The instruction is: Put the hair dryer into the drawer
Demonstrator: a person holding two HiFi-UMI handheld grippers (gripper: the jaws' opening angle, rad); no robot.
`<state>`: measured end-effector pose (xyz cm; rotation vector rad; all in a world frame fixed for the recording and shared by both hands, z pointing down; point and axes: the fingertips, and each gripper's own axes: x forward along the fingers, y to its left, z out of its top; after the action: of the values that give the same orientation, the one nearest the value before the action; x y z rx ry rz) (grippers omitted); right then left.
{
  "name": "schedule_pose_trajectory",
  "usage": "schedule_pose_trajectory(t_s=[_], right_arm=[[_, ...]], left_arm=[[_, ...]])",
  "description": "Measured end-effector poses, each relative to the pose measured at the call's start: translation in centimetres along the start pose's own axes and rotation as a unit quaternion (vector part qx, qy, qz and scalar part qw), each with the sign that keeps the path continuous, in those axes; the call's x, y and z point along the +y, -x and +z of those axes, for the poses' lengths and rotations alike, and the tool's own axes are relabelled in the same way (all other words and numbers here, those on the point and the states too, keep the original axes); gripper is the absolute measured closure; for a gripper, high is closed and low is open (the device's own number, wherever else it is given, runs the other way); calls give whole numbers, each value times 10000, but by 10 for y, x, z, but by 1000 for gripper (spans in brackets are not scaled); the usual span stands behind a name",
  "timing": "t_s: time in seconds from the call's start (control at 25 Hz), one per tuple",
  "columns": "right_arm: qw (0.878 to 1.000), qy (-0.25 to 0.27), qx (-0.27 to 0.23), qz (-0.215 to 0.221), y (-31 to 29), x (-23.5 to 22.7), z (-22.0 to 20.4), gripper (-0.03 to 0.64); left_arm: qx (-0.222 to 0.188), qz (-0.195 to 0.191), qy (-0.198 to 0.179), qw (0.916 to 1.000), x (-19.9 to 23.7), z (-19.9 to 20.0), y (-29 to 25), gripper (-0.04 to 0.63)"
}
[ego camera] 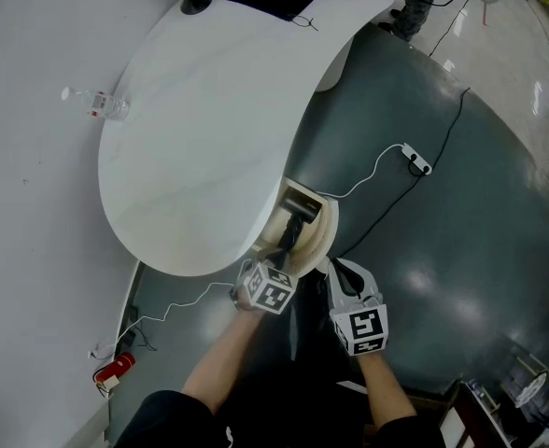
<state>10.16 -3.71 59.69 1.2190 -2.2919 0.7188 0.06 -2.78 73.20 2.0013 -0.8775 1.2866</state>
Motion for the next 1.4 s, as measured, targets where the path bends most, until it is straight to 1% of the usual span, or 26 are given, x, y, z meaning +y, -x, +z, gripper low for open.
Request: schedule_pose_trajectory(t_s=[0.12, 0.28, 0.48, 0.6, 0.88, 1.16, 1.28, 1.4], right_arm=[[9999, 68, -99, 1, 4, 0, 4, 614], [9998, 109, -123, -55, 7, -1, 10, 613], [9999, 103, -87, 24, 10, -1, 16, 614], [9998, 146, -128, 43, 13, -1, 24, 614], [9997, 67, -238, -8, 23, -7, 43, 614], [9993, 48, -365, -88, 34, -9, 59, 612], [9992, -35, -398, -95, 41, -10, 65, 612], [9990, 64, -437, -76, 43, -10, 76, 613]], left_arm=[[-256, -19, 61, 9997, -1, 9, 10, 583], [-469, -68, 57, 9989, -4, 19, 24, 583], [-611, -103, -2, 9981, -9, 31, 40, 583], [-729, -199, -84, 9971, -13, 36, 47, 583], [-809, -244, -208, 9962, -21, 43, 71, 583], [-1181, -187, -239, 9925, -19, 58, 97, 583], [-1249, -208, -188, 9918, -18, 64, 109, 583], [-1277, -209, -185, 9914, -14, 72, 118, 583]])
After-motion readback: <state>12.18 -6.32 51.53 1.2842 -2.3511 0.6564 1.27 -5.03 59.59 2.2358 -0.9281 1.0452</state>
